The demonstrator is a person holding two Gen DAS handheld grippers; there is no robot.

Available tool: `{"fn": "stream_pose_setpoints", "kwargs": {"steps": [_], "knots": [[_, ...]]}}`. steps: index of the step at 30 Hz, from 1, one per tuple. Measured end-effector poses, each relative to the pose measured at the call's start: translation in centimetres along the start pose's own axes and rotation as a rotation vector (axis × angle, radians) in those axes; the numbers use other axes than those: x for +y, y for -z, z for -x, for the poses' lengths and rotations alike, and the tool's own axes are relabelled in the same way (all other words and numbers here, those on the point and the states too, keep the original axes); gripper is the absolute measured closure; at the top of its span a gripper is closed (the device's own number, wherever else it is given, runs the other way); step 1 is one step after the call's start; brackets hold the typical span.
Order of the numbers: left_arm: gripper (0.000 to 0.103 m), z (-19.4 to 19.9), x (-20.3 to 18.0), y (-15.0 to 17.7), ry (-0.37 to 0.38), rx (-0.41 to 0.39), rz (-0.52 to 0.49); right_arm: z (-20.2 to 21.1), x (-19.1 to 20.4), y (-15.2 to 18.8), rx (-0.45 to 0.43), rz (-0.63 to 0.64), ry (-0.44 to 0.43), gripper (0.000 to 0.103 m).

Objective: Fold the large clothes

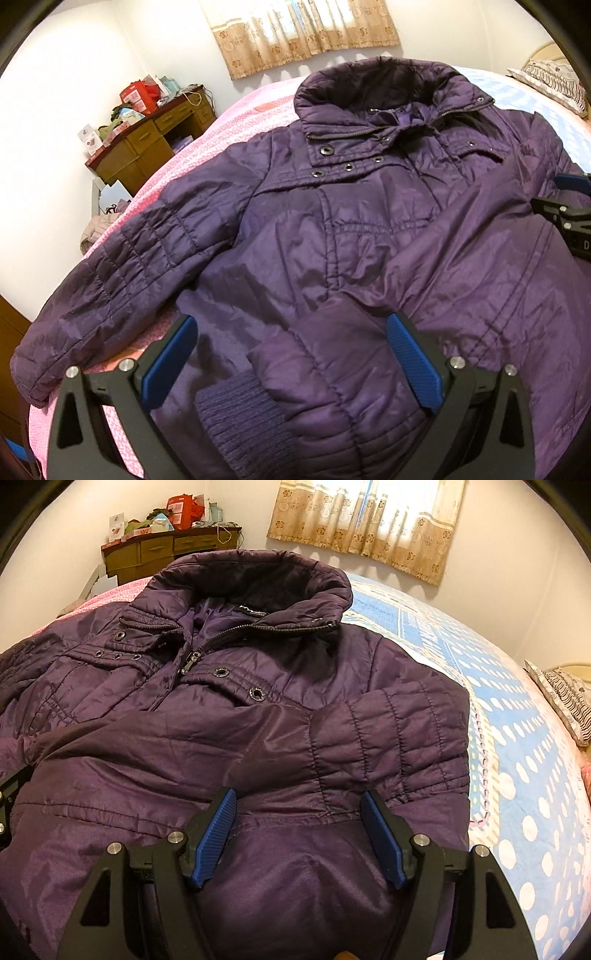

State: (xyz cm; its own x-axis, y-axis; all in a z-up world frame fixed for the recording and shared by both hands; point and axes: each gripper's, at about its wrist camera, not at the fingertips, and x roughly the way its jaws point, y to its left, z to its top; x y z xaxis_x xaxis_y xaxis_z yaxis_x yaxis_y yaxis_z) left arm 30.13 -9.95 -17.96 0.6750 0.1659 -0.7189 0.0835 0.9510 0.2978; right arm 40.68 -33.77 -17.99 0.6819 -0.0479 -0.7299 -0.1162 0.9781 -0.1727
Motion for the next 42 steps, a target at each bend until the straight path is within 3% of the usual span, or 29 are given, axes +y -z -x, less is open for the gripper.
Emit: {"fn": "stream_pose_setpoints", "kwargs": {"steps": [24,27,30,33,37,42], "knots": [[0.000,0.4,-0.2,0.3,-0.024,-0.012,-0.012,0.0,0.3,0.0,0.004,0.014,0.019,0.033],[0.000,0.3,-0.3,0.3,-0.023,-0.010,-0.012,0.9,0.0,-0.8,0.039,0.013,0.008,0.033],[0.000,0.4,-0.3,0.3,-0.019,-0.011,-0.008,5.0,0.5,-2.0,-0.050,-0.038,-0.092,0.032],[0.000,0.5,-0.2,0.3,-0.021,-0.013,-0.009,7.1,3.3,-2.3,-0.098,0.037,-0.137,0.032],[0.000,0.4,-0.3,0.4,-0.021,-0.013,-0.008,4.1,6.3,-0.8,-0.001,0.135,-0.170,0.032],[0.000,0.5,-0.2,0.3,-0.025,-0.013,-0.007,1.7,4.6,-0.2,0.061,0.056,-0.243,0.031]]}}
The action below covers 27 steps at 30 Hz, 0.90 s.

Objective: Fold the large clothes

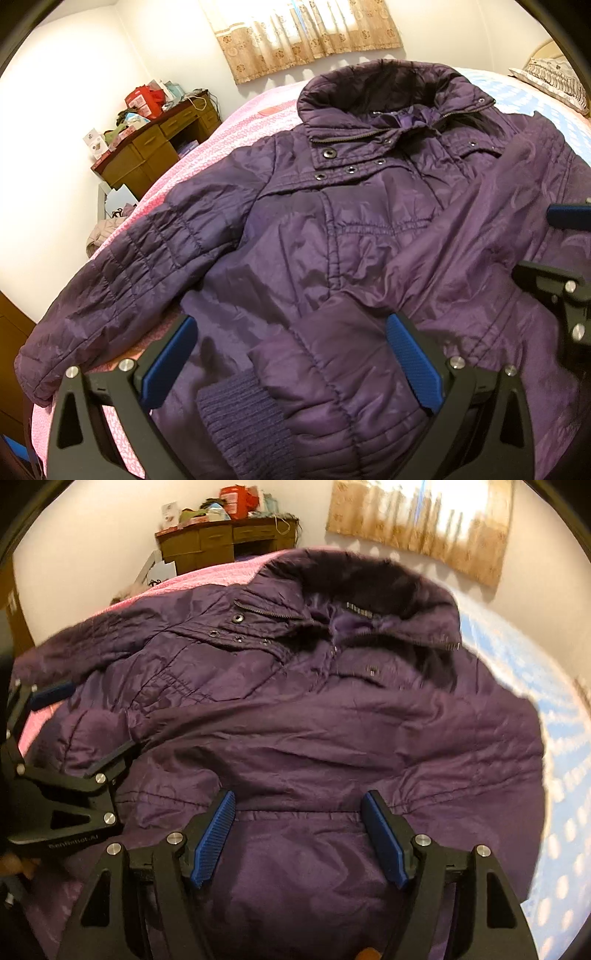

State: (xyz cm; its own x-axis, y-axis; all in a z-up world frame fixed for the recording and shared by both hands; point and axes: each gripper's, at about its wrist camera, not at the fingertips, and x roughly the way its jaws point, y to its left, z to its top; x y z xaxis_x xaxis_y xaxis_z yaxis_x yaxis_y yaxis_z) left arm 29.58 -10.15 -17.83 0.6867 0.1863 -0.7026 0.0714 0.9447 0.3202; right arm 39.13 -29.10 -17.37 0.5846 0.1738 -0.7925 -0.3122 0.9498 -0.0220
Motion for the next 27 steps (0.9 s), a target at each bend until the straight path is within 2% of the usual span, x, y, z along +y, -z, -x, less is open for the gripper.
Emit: {"fn": "stream_pose_setpoints", "kwargs": {"steps": [12,18,24,27], "knots": [[0.000,0.0,0.0,0.0,-0.005,0.001,-0.004,-0.3,-1.5,0.5,0.003,-0.008,-0.023,0.029],[0.000,0.0,-0.1,0.1,-0.005,0.001,-0.003,-0.8,-0.3,0.0,0.005,-0.016,-0.031,0.029],[0.000,0.1,0.1,-0.1,0.003,-0.006,0.001,-0.5,0.7,-0.3,0.008,0.003,0.020,0.028],[0.001,0.9,2.6,-0.3,0.112,0.019,0.083,1.8,1.8,-0.3,-0.012,0.030,0.129,0.027]]}}
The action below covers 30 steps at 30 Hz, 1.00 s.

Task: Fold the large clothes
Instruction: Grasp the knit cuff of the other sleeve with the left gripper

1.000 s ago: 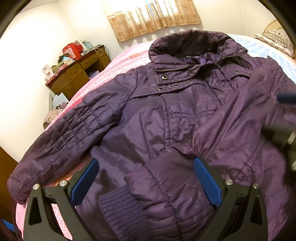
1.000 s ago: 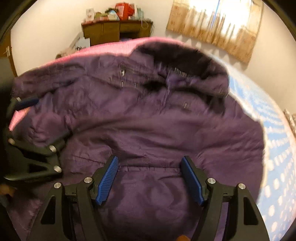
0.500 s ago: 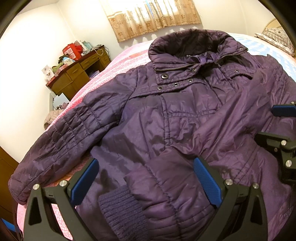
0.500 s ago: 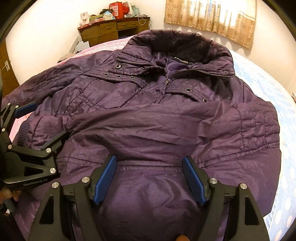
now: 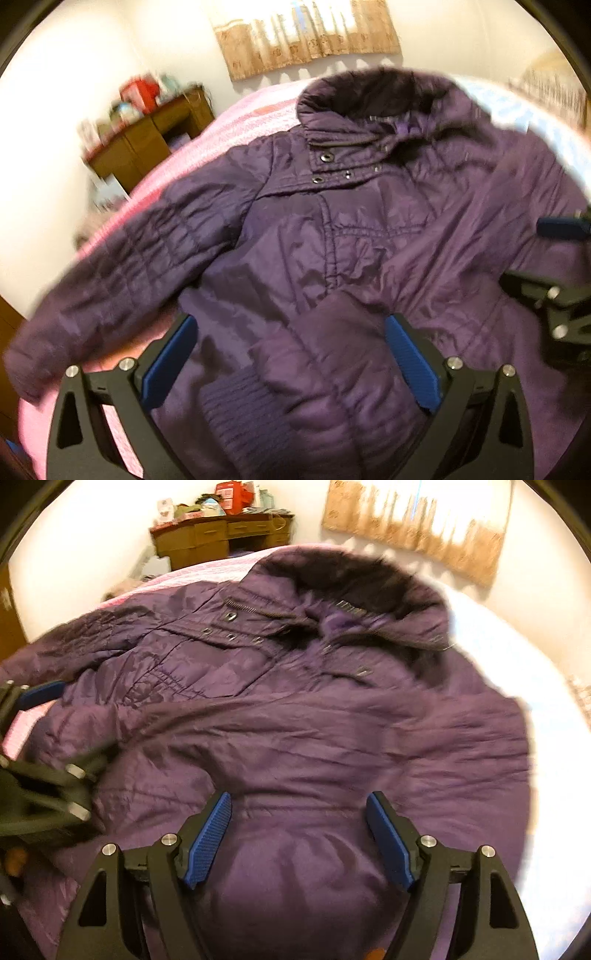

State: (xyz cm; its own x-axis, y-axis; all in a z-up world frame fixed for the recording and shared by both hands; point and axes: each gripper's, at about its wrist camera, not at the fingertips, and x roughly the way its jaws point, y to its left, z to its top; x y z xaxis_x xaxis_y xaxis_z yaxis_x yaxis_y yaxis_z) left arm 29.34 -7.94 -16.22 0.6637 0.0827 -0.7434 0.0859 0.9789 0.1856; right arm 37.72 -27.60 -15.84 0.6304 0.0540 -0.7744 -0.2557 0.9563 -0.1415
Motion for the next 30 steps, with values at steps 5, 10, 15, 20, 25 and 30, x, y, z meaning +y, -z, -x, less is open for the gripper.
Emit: {"fn": "stream_pose_setpoints", "kwargs": {"steps": [5,10,15,20,25,30], "knots": [[0.000,6.5,7.1,1.2,0.103,-0.111,0.132,7.6,1.7,1.7,-0.150,-0.021,-0.045,0.027],[0.000,9.8,18.8,5.2,0.021,-0.154,0.260,12.1,5.9,4.5,-0.214,0.051,-0.096,0.027],[0.000,9.6,32.6,9.9,-0.084,-0.126,0.551,13.8,11.1,7.1,-0.244,0.153,-0.146,0.027],[0.000,6.8,43.2,14.8,0.059,-0.058,0.989,14.4,16.2,9.0,-0.278,0.340,-0.141,0.027],[0.001,3.4,45.9,16.0,0.217,-0.072,1.173,15.2,18.8,10.5,-0.290,0.464,-0.168,0.027],[0.001,0.0,46.3,15.2,0.248,-0.059,1.241,15.0,17.9,10.2,-0.279,0.383,-0.185,0.027]]}}
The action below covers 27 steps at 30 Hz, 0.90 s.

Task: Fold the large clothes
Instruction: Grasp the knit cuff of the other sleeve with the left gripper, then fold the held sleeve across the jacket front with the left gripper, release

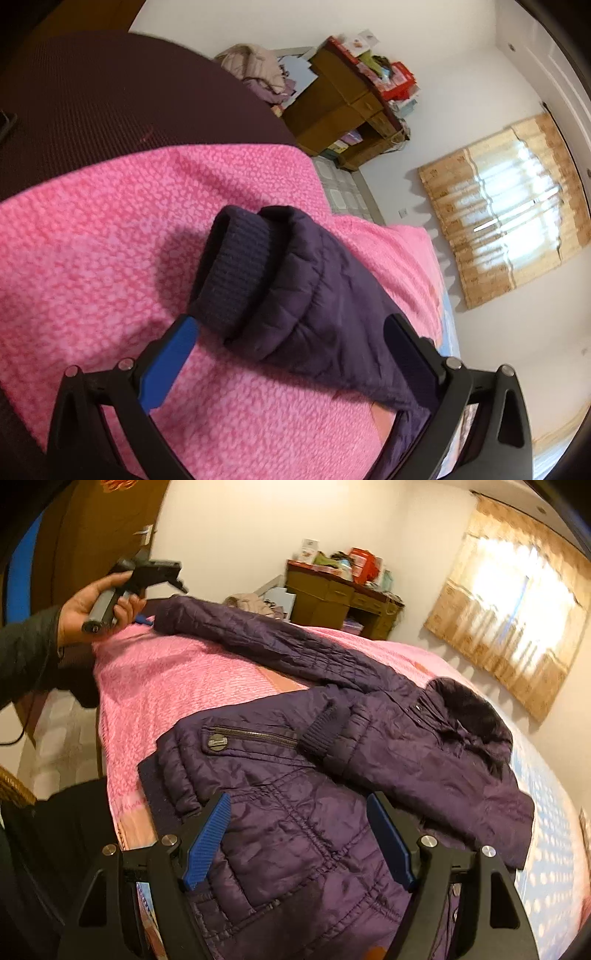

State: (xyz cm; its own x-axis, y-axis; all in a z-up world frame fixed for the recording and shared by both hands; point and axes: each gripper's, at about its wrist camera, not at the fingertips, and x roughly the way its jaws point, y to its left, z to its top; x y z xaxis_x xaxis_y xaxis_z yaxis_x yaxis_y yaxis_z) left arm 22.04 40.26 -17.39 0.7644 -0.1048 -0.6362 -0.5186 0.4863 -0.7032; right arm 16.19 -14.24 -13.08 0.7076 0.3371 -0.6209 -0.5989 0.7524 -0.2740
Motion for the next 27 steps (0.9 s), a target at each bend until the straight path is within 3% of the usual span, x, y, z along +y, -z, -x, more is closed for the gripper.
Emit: {"fn": "stream_pose_setpoints", "kwargs": {"steps": [3,6,7,9,11,22,27], "knots": [[0.004,-1.2,-0.4,0.4,-0.046,-0.009,0.025,0.3,-0.6,0.2,-0.007,-0.043,0.010,0.027],[0.025,-2.7,-0.9,-0.6,-0.089,-0.027,-0.010,0.6,-1.2,0.5,-0.016,-0.072,0.015,0.027],[0.039,-2.8,-1.2,-0.6,-0.087,-0.031,-0.025,0.7,-1.3,0.6,-0.016,-0.078,0.016,0.027],[0.056,-2.9,-1.9,-0.6,-0.073,-0.026,-0.060,0.6,-1.5,1.0,-0.011,-0.093,0.016,0.027],[0.065,-2.3,-2.8,-0.4,-0.066,-0.050,-0.106,0.5,-1.9,1.3,-0.004,-0.113,0.012,0.027],[0.070,1.8,-9.3,-1.2,-0.019,-0.192,-0.305,2.3,-6.7,3.4,-0.006,-0.303,0.065,0.027],[0.070,2.9,-14.9,-0.4,0.013,-0.255,-0.406,3.7,-9.1,4.6,-0.020,-0.400,0.105,0.027]]}}
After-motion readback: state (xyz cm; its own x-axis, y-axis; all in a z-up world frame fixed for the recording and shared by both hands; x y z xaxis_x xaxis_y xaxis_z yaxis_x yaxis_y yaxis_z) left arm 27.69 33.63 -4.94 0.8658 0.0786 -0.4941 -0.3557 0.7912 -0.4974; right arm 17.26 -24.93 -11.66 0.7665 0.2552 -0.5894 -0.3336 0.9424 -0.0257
